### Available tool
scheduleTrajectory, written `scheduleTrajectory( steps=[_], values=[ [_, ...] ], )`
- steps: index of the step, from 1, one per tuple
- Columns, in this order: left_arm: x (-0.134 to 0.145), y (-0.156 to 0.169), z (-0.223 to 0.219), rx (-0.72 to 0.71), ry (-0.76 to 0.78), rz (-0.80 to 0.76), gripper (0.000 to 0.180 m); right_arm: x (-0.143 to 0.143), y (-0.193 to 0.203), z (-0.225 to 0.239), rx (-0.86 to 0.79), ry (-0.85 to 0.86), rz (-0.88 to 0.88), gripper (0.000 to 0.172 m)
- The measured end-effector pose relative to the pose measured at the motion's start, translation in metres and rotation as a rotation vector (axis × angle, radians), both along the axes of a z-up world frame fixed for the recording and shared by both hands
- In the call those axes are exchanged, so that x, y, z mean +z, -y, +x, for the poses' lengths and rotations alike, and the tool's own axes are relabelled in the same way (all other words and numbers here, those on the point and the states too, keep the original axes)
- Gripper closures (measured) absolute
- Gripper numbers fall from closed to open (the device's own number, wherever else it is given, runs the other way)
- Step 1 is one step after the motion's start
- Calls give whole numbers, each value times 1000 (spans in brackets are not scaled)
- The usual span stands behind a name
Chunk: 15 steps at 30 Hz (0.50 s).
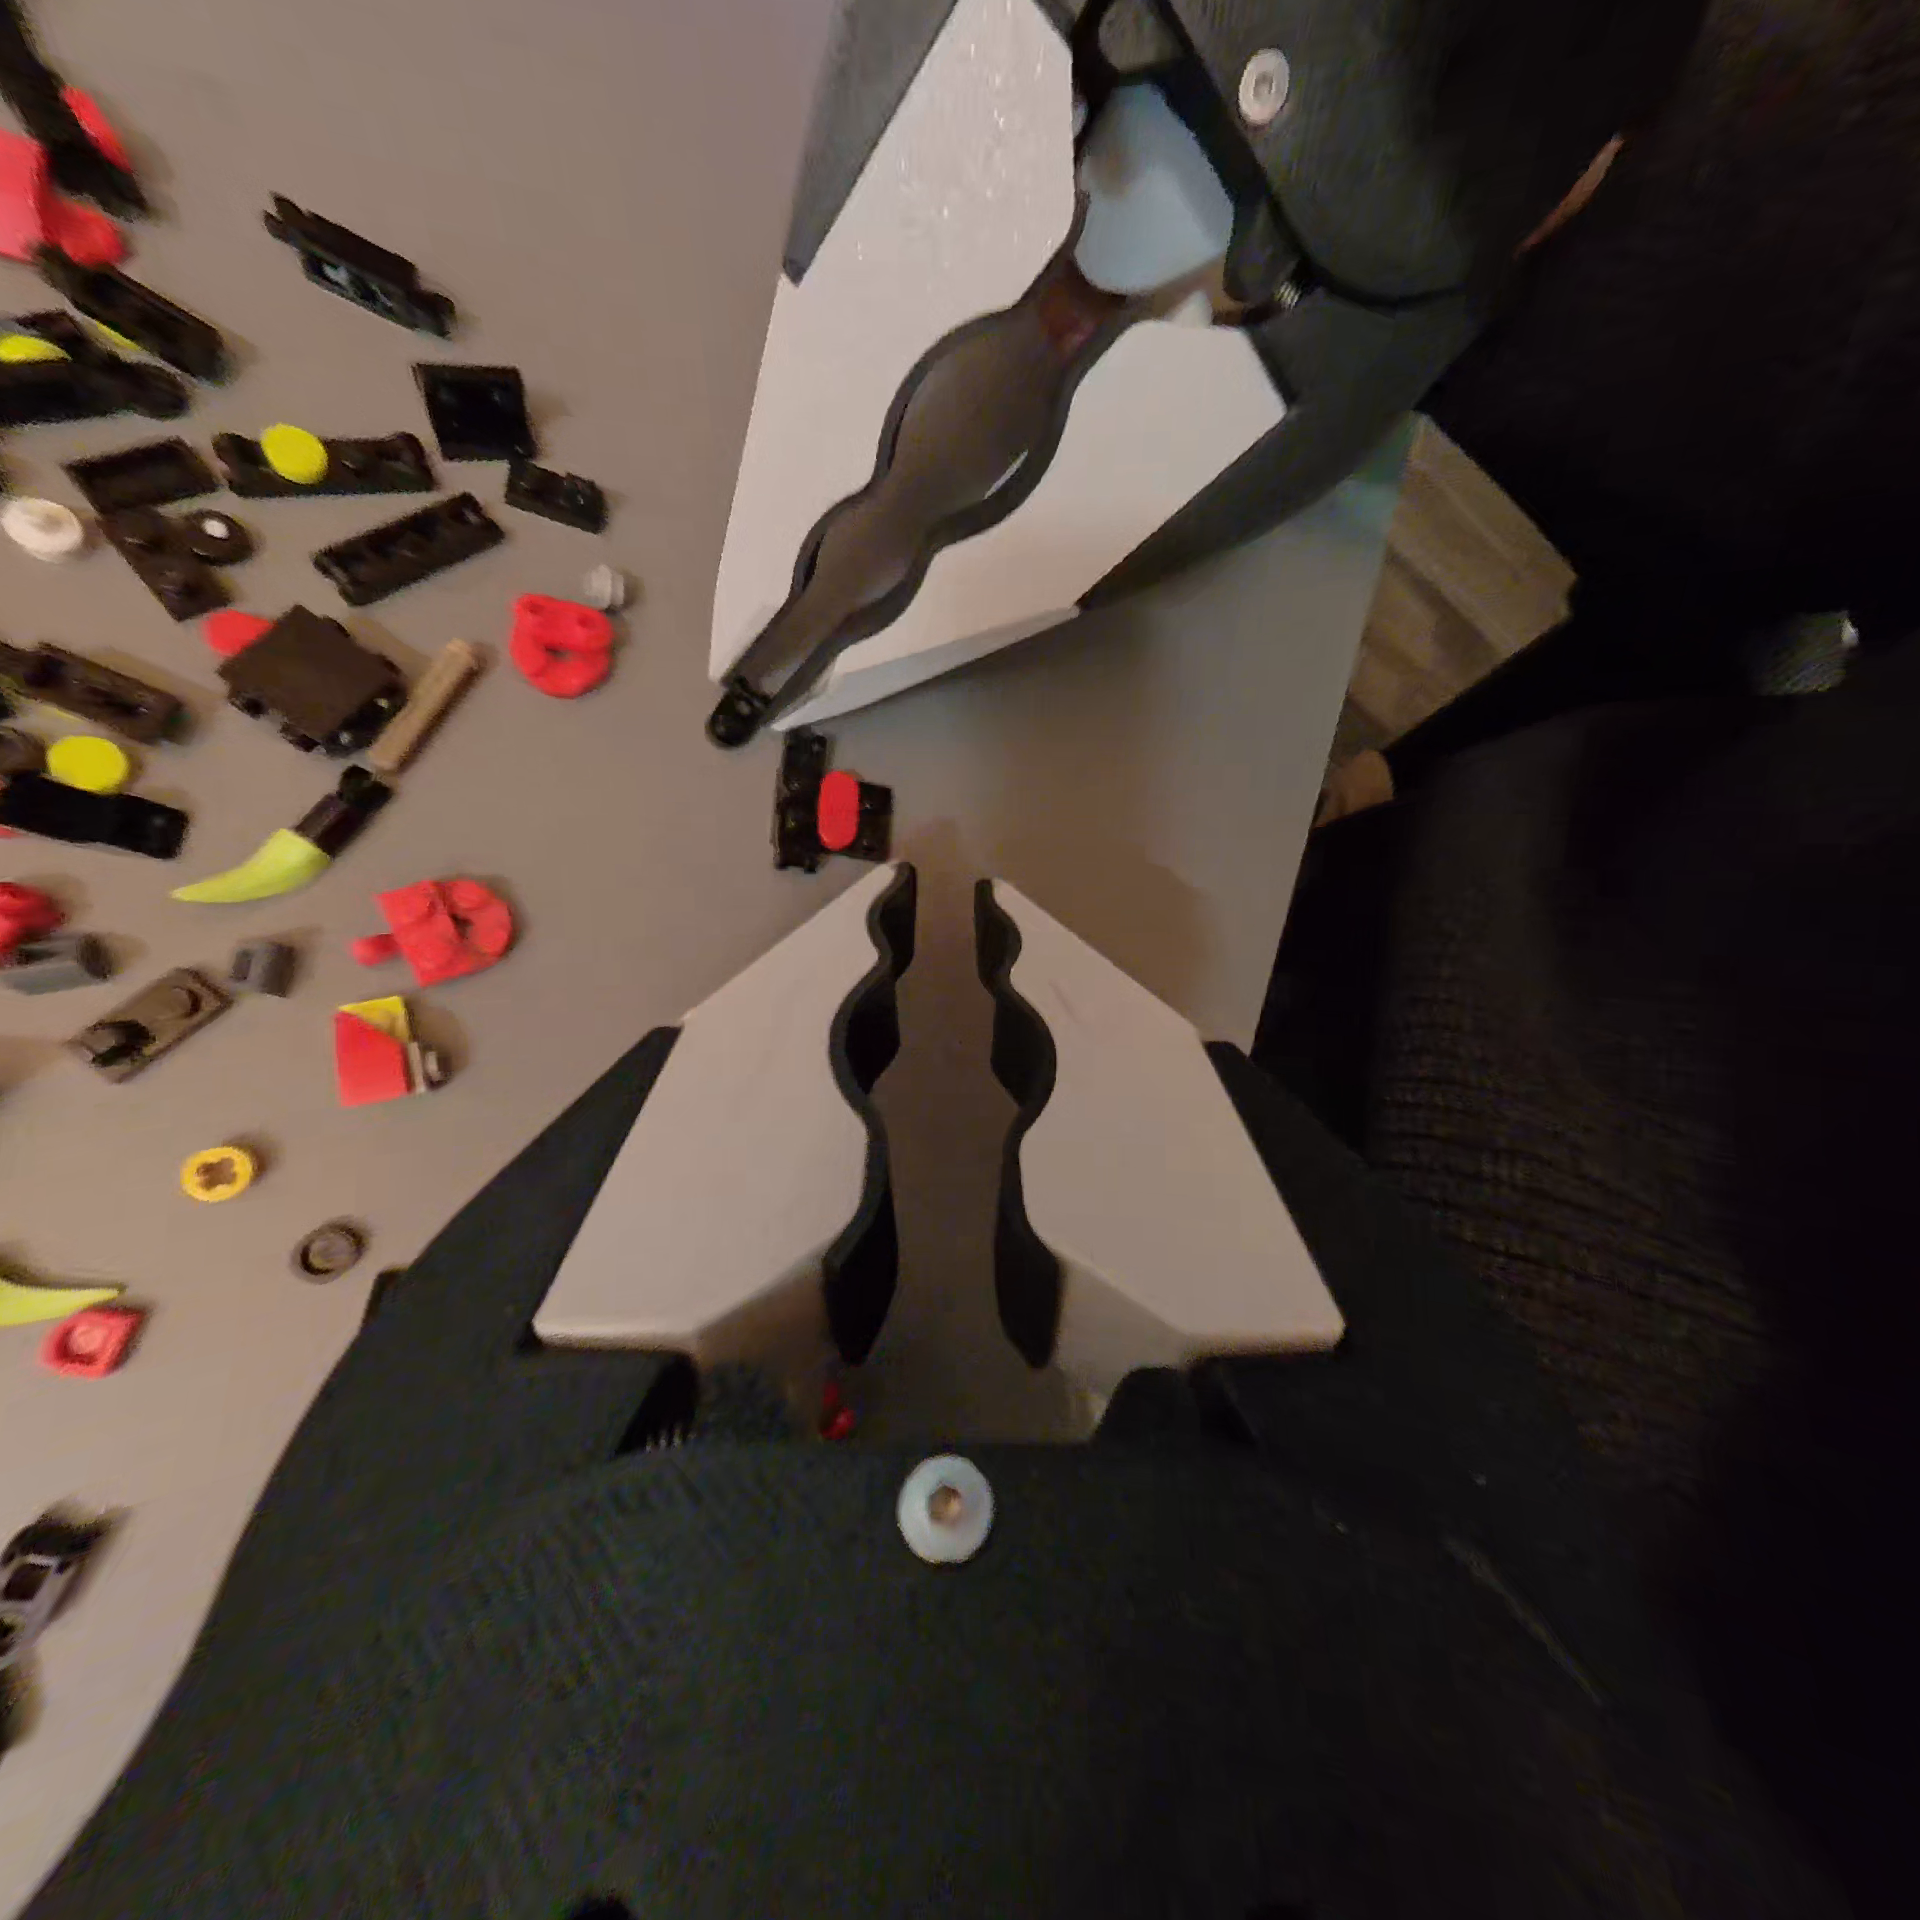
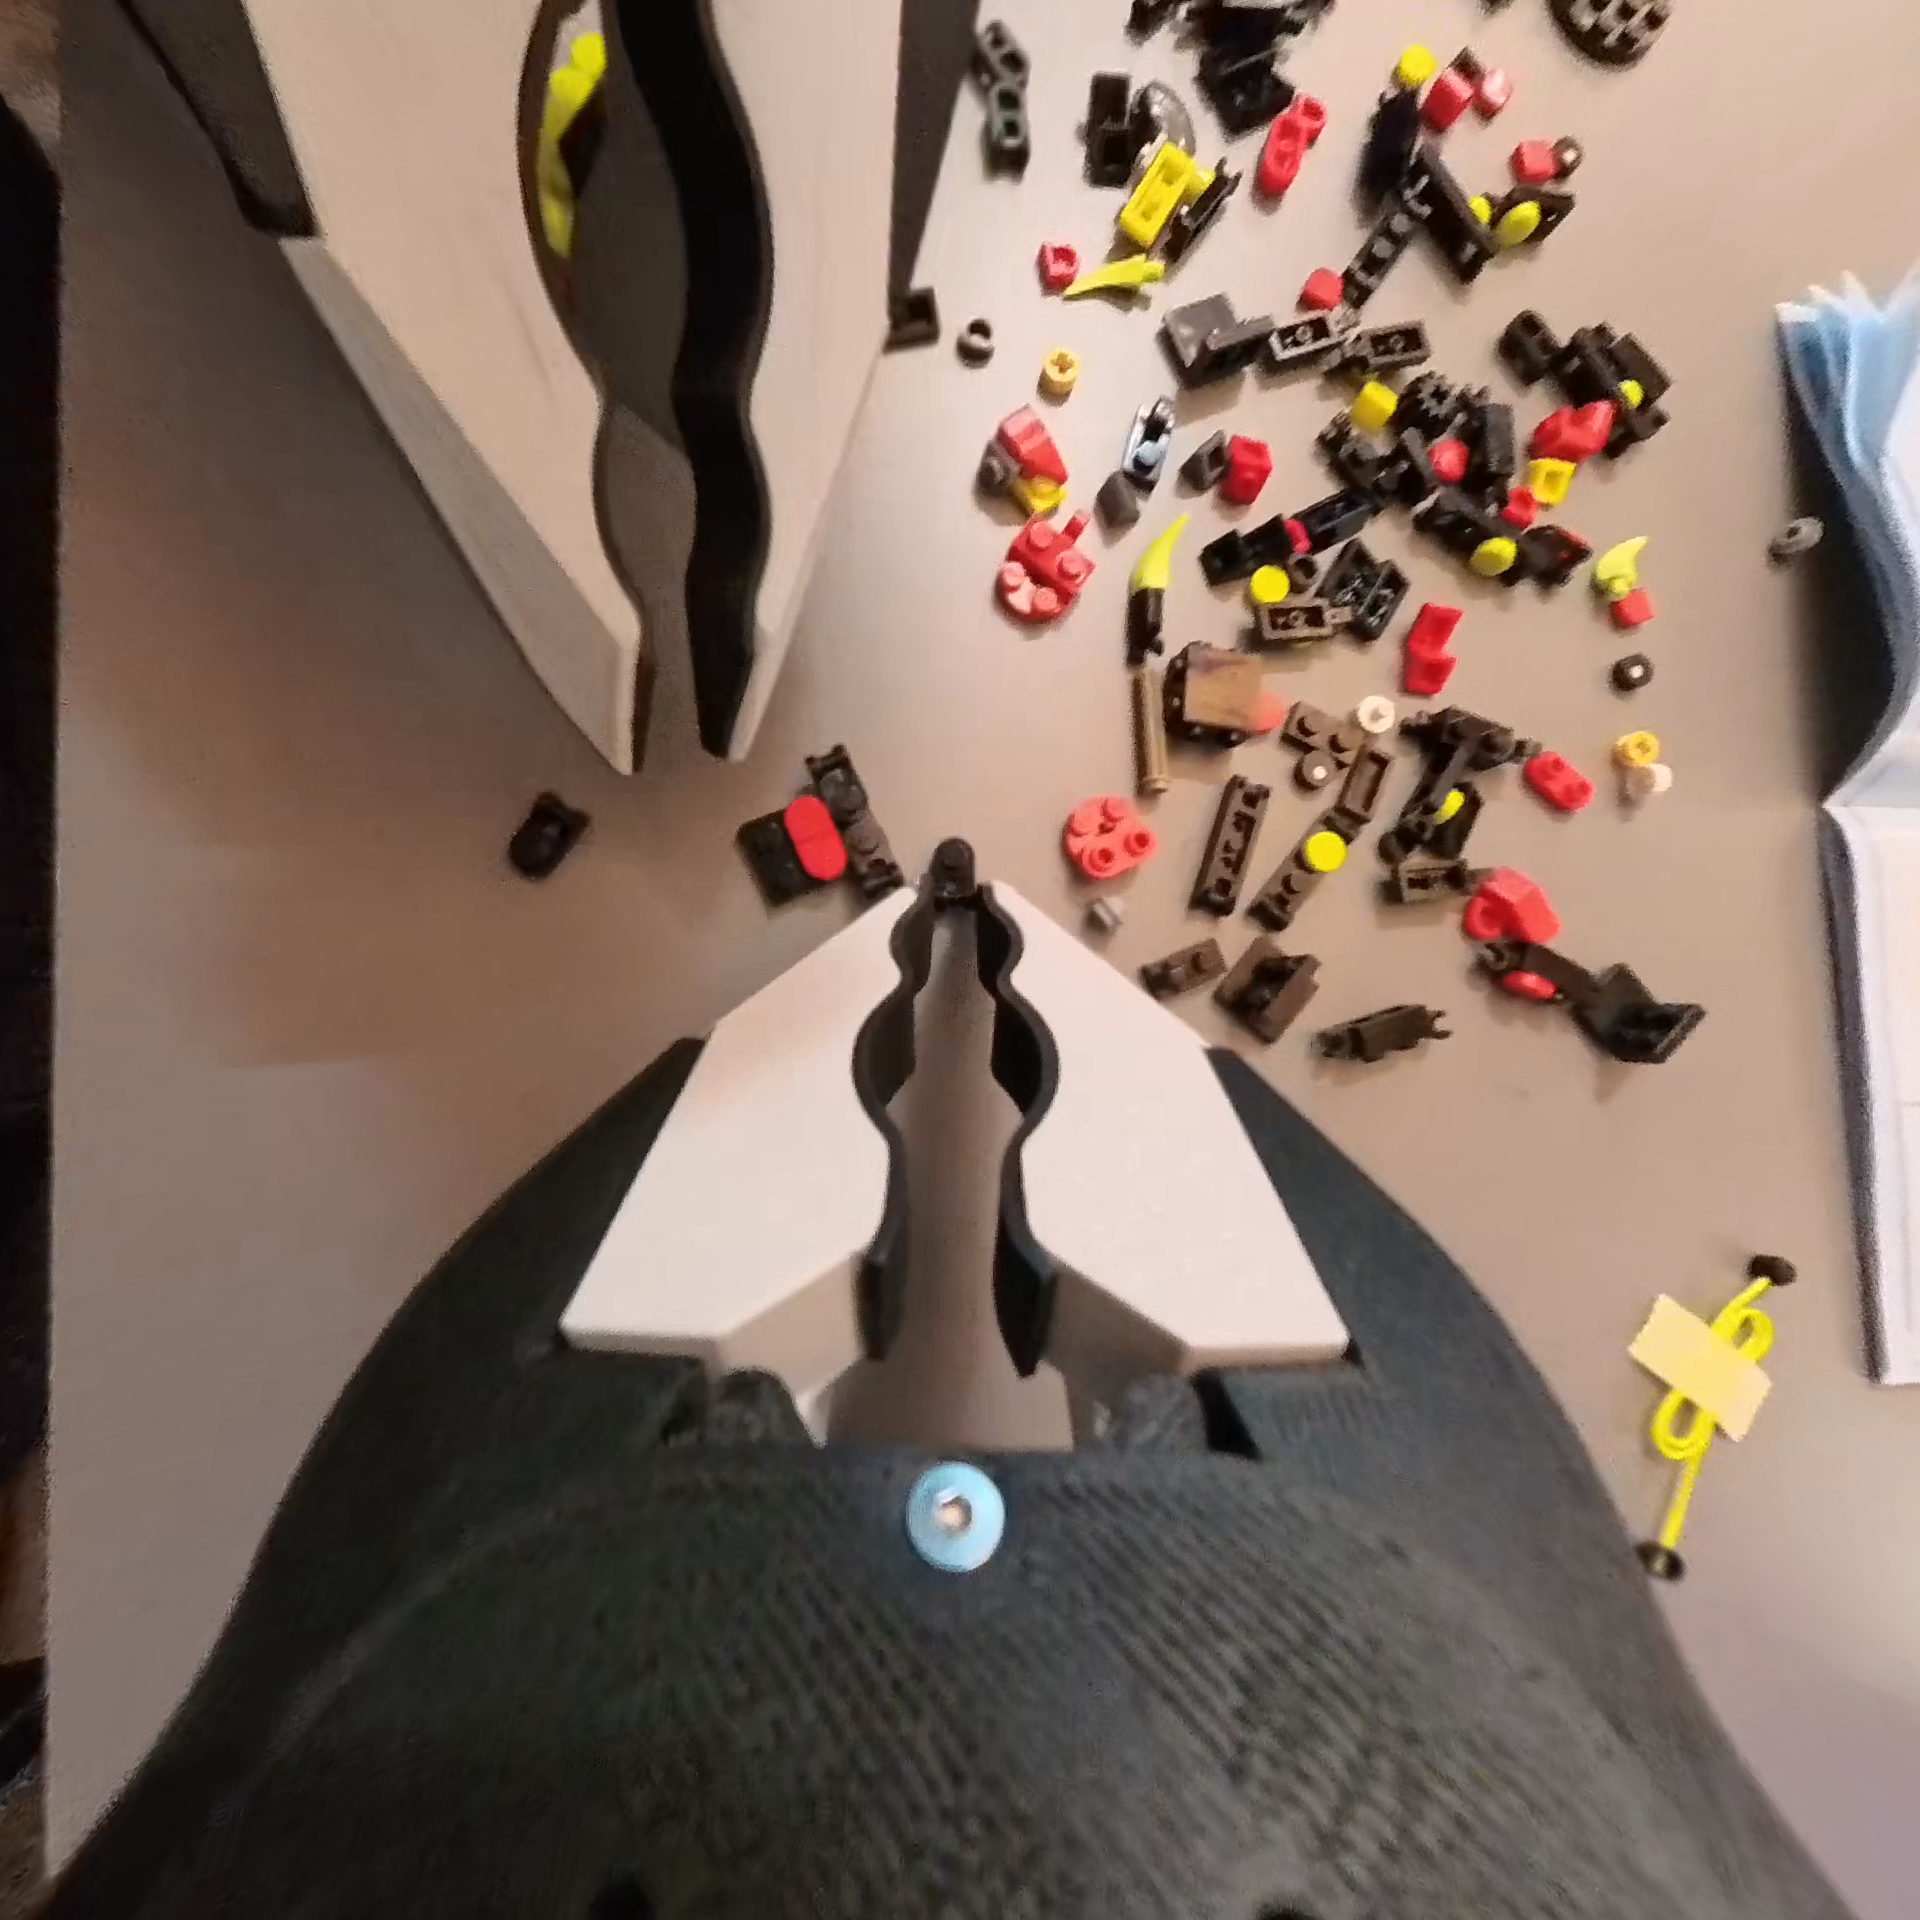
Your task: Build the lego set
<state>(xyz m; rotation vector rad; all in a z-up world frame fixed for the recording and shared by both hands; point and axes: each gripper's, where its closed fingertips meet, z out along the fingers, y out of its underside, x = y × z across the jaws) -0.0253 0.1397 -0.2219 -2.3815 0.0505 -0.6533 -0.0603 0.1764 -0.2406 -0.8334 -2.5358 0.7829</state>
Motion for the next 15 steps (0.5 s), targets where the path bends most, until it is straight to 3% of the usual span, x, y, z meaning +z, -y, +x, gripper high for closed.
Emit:
scheduleTrajectory(
  steps=[1, 7, 10, 15],
  values=[
    [-3, 1, 1, 0, -18, -9, 171, 0, 2, 4, 6, 13, -16, 165],
    [-12, 8, -6, 23, -76, -60, 169, 6, 16, 26, -17, 66, -131, 166],
    [-11, 9, -11, 48, -72, -64, 169, 11, 10, 25, -116, 38, -106, 165],
    [-10, 10, -13, 92, 9, -96, 169, 23, 30, 32, -286, 35, -227, 166]
  ],
)
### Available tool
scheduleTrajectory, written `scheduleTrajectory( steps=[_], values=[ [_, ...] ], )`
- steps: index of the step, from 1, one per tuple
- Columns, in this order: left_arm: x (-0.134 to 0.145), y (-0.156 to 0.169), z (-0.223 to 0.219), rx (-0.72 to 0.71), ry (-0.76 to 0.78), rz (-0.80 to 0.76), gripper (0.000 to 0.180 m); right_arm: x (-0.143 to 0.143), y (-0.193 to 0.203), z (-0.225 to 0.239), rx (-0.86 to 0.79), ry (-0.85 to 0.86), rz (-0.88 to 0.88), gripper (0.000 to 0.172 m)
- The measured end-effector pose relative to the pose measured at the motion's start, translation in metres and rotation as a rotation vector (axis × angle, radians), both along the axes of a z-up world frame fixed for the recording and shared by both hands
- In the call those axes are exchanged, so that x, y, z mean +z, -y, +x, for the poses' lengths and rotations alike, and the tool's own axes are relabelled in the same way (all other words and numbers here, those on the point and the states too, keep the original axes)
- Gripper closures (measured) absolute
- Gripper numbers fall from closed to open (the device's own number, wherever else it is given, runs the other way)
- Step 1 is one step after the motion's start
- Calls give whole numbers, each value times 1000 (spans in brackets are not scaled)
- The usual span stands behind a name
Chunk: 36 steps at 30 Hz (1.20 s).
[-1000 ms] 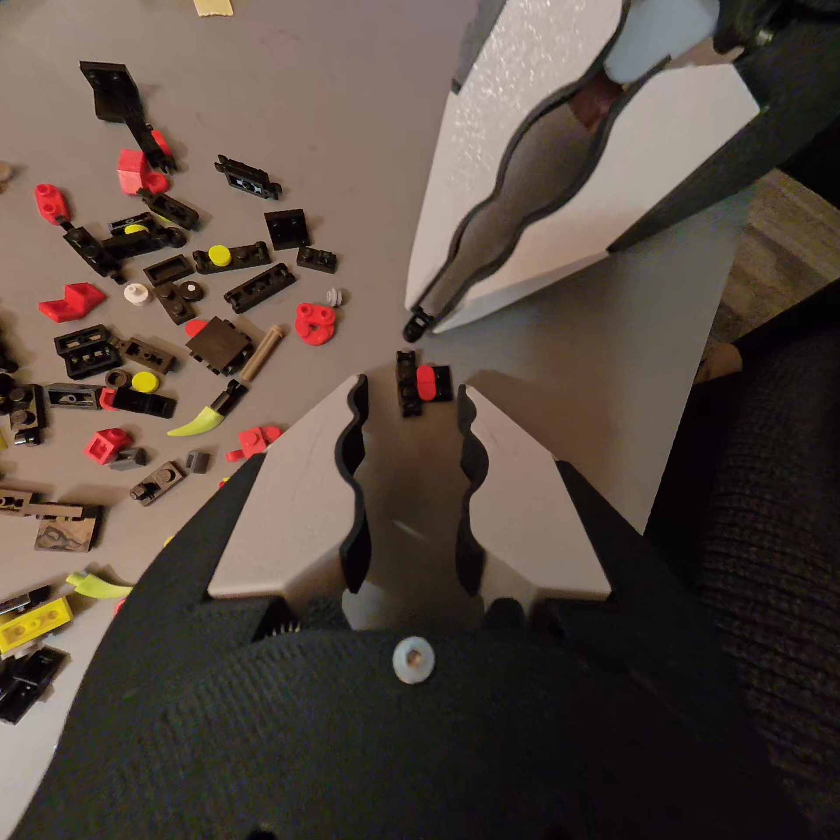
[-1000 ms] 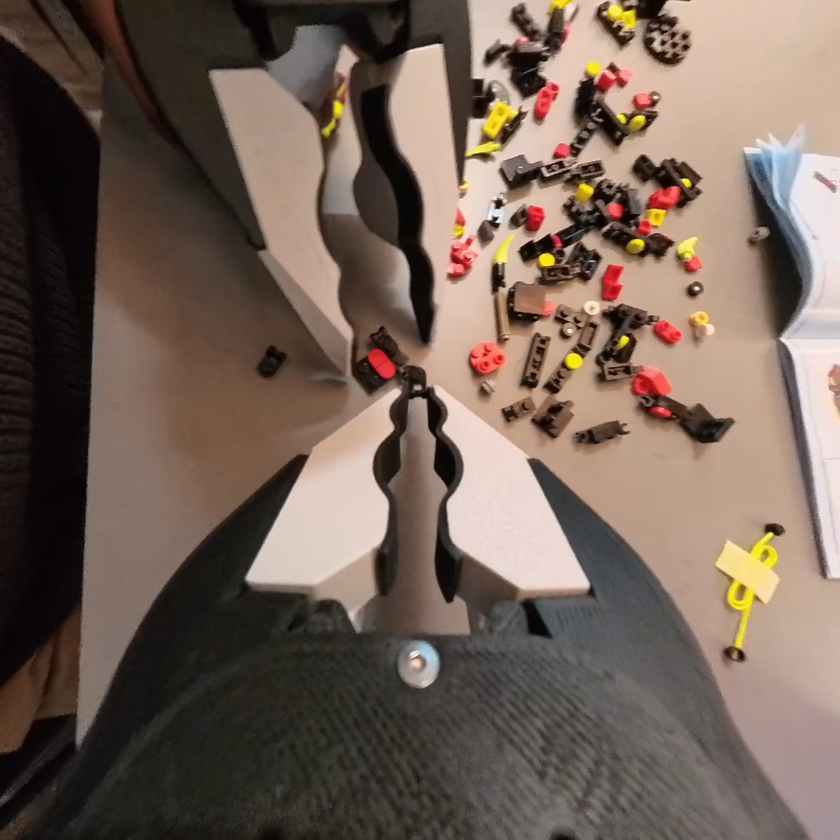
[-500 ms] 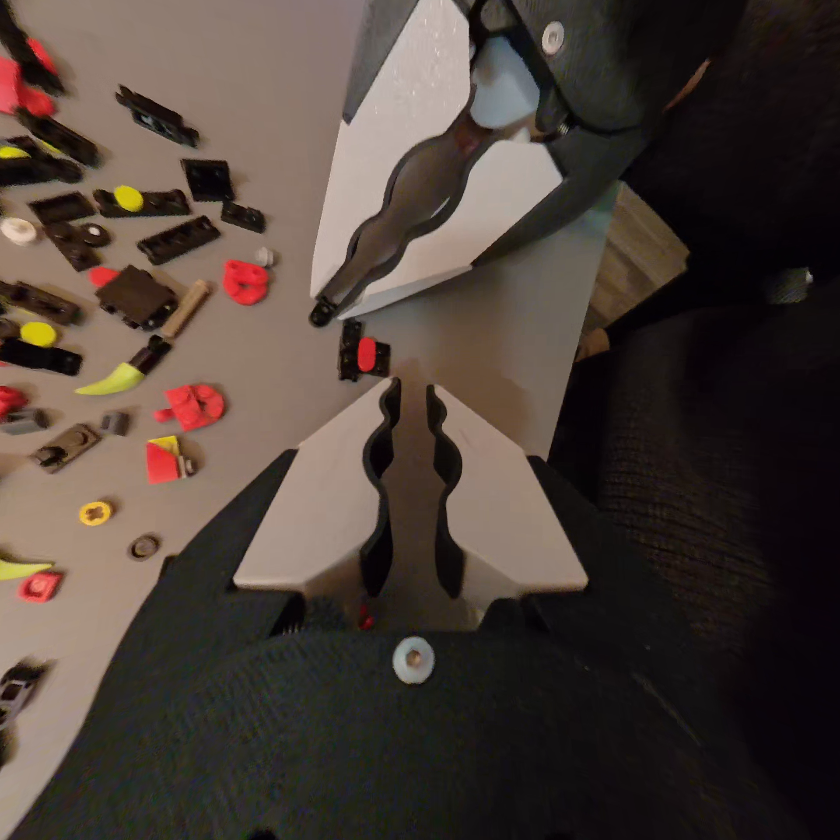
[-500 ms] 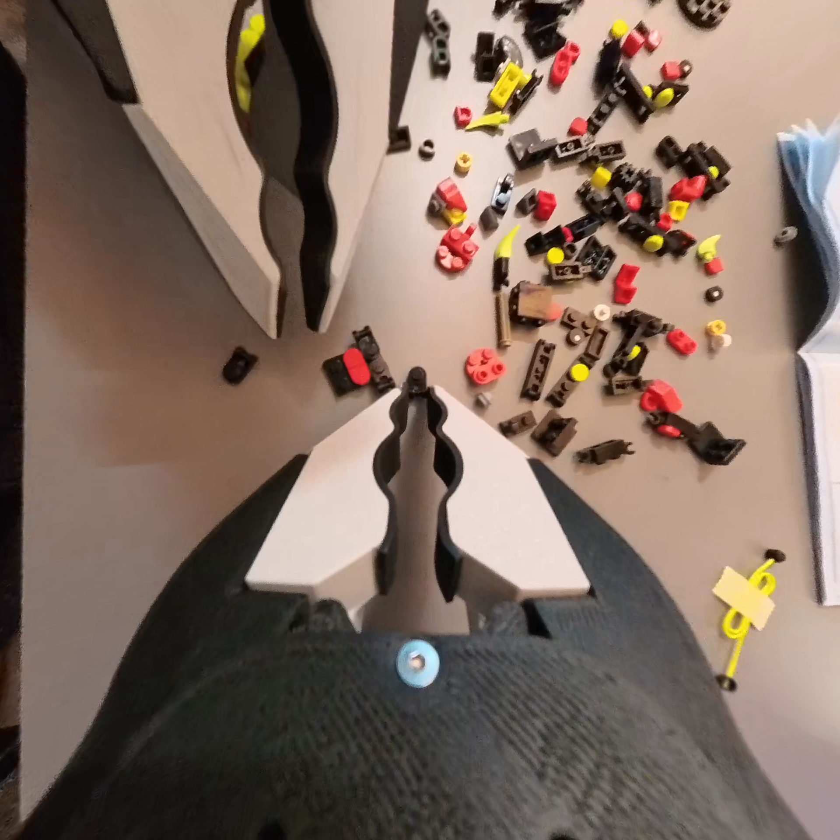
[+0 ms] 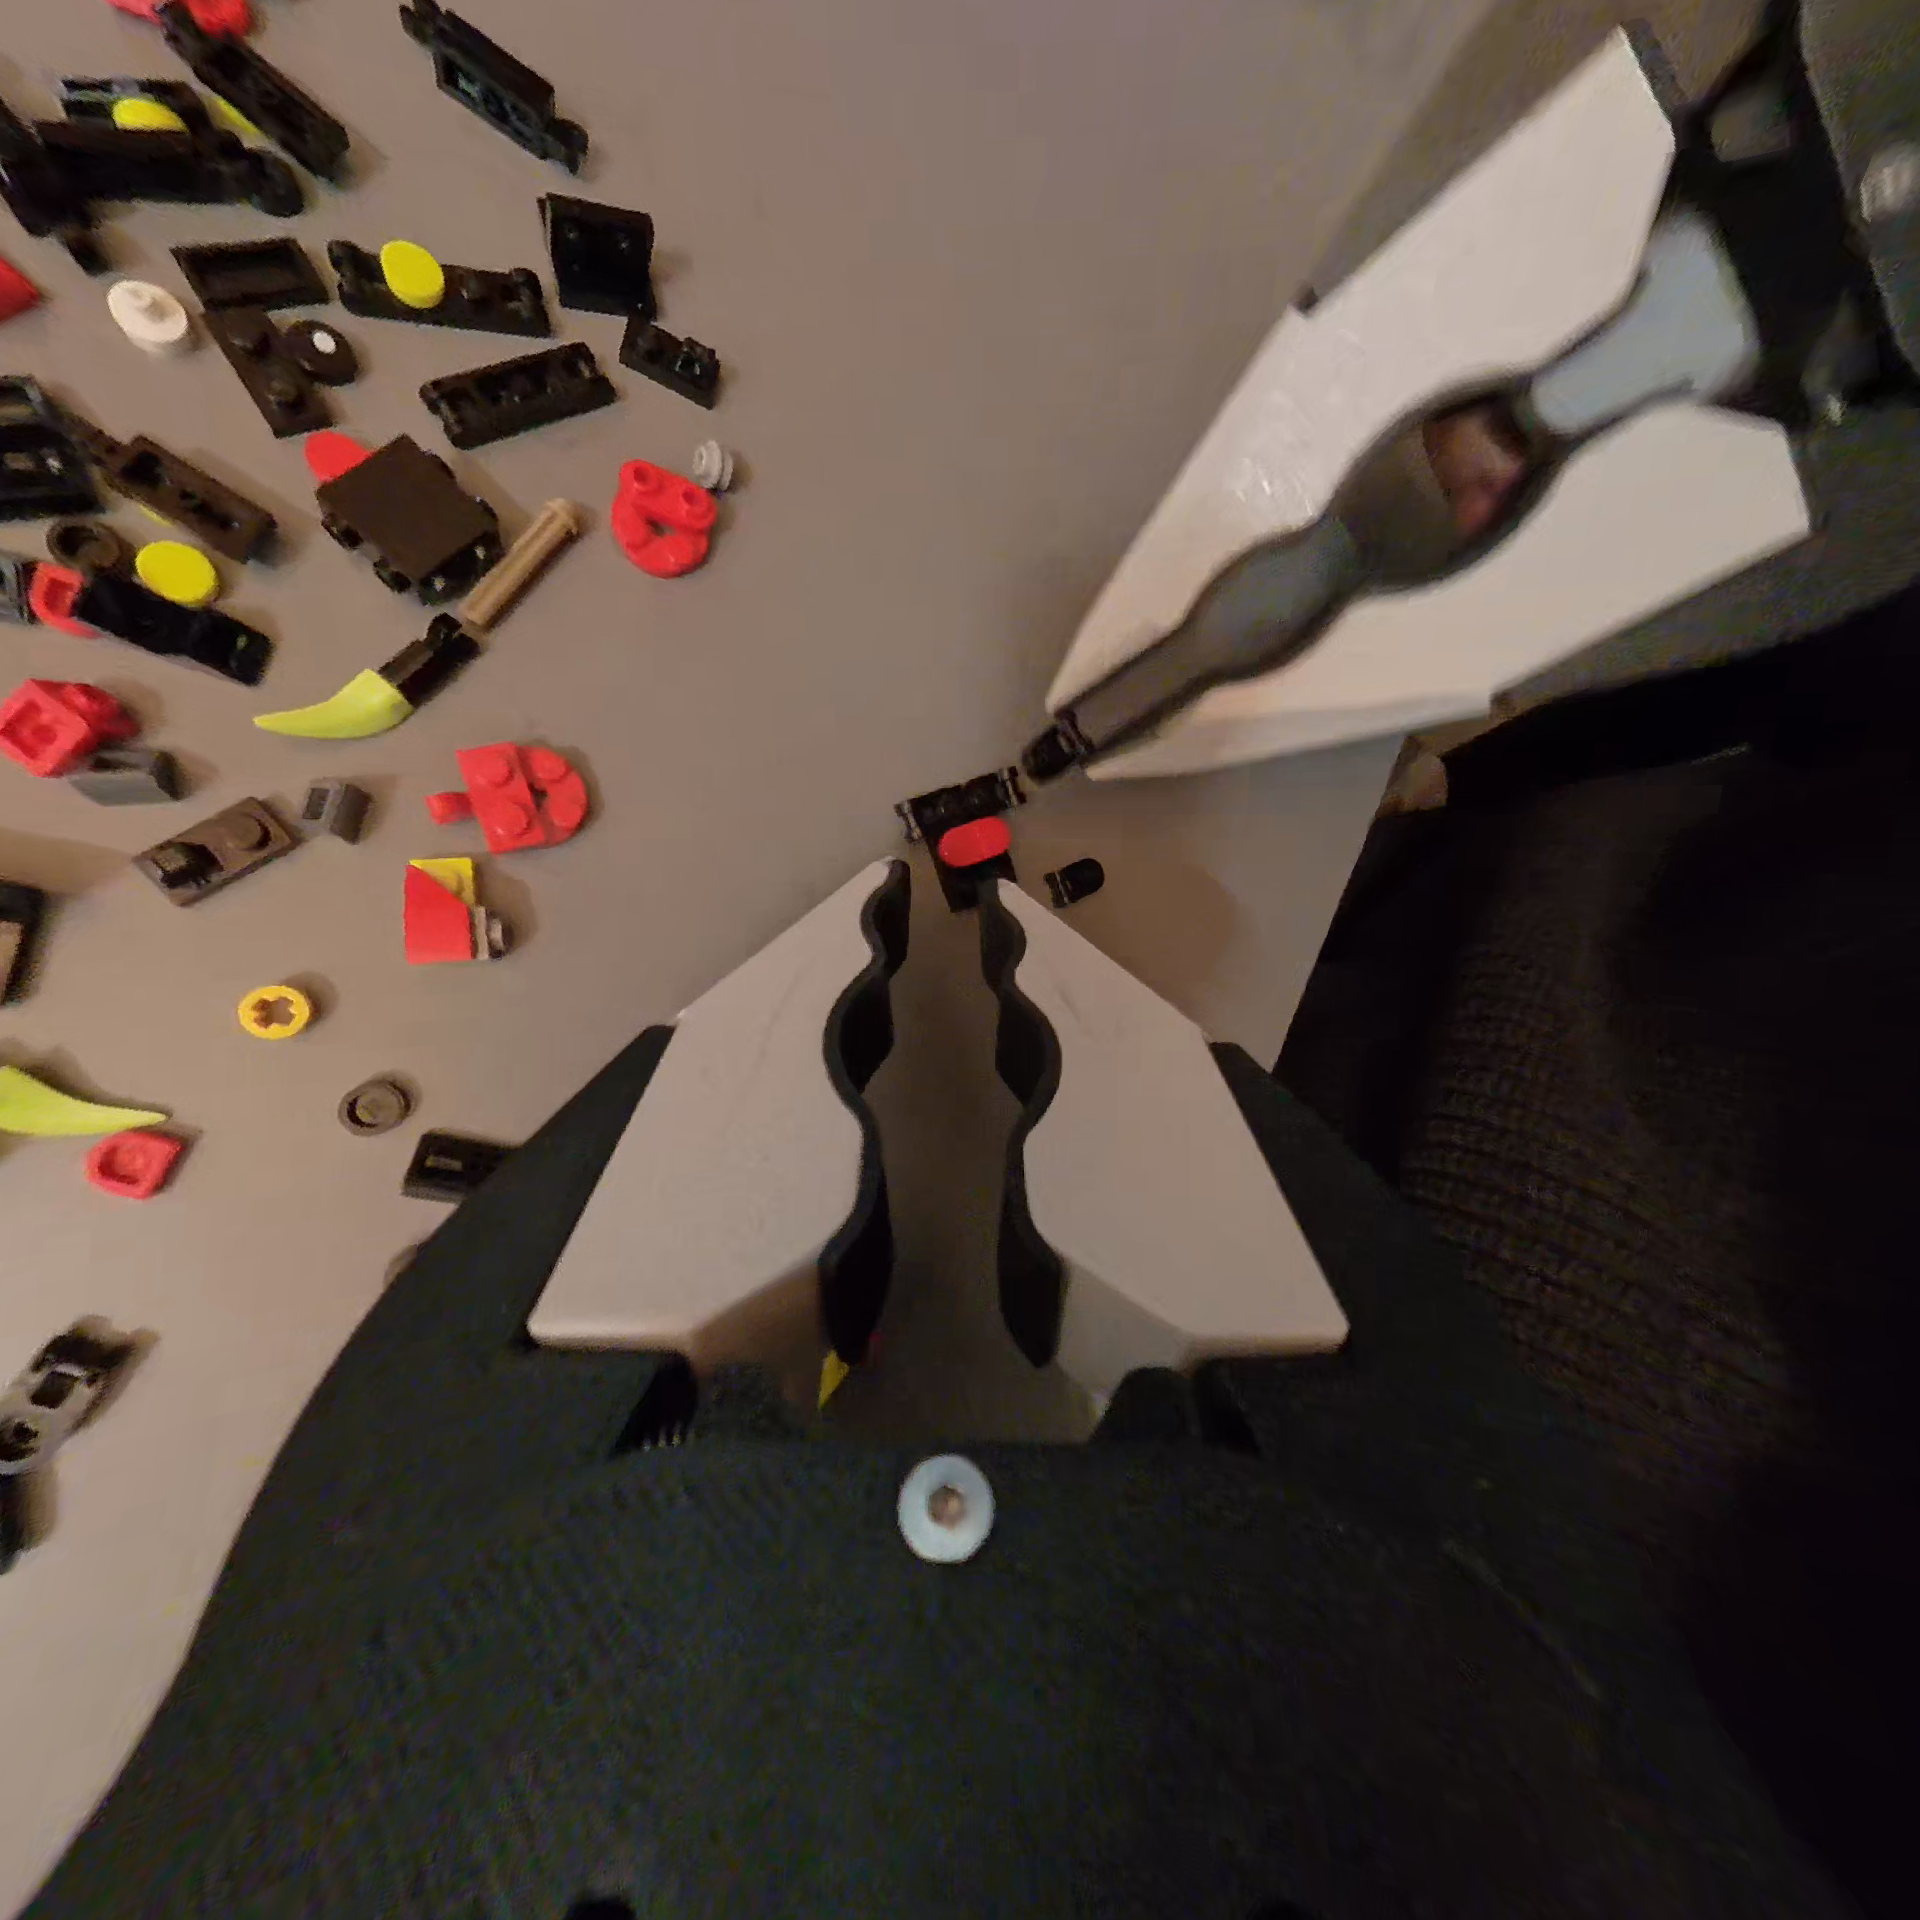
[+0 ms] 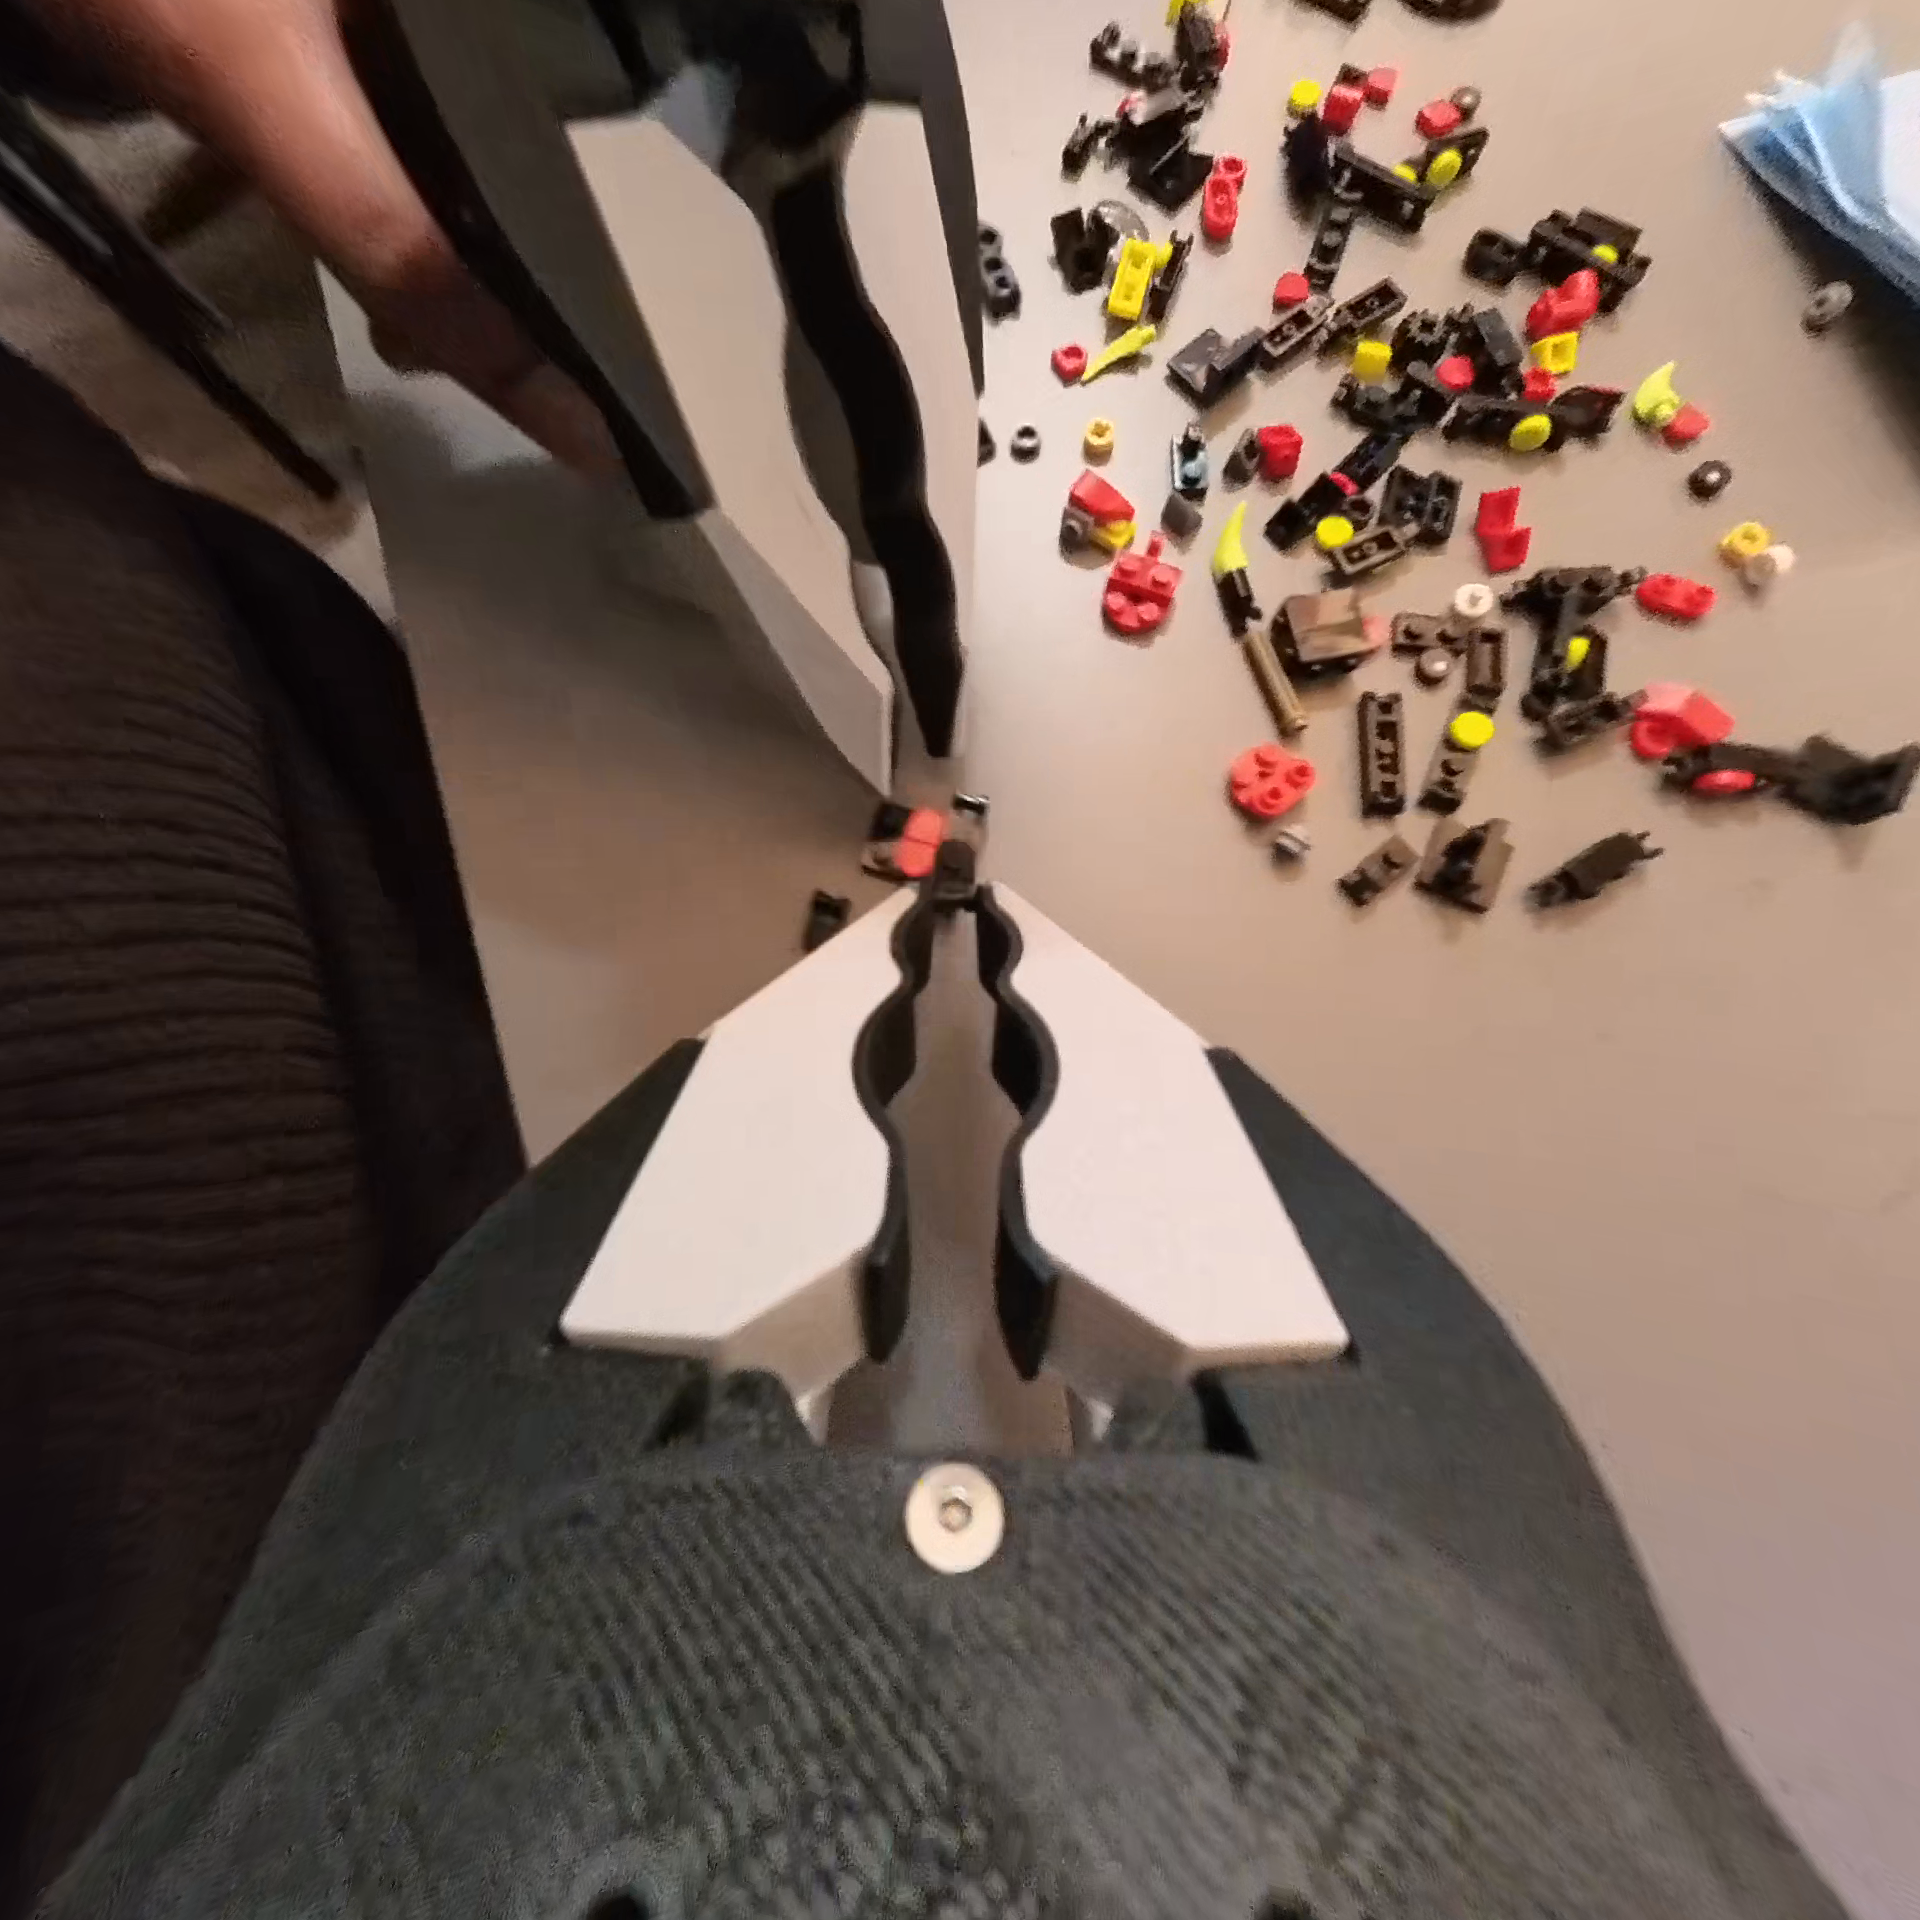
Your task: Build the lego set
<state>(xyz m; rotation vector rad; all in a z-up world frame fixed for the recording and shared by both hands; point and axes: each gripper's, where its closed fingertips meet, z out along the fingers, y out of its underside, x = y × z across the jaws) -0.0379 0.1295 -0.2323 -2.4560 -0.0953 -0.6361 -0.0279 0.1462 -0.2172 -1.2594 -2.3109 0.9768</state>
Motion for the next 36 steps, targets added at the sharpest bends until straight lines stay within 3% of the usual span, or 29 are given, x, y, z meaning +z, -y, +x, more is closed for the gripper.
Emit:
scheduleTrajectory(
  steps=[3, 5, 36],
  values=[
    [7, 0, 8, 13, 84, -1, 172, -1, 15, 2, -93, 11, -10, 165],
    [6, 2, 8, 20, 33, -2, 171, -4, 15, 4, -128, 13, 44, 165],
    [-4, -1, 12, 82, 162, -39, 166, -20, 12, 6, -121, 66, 77, 165]
  ],
)
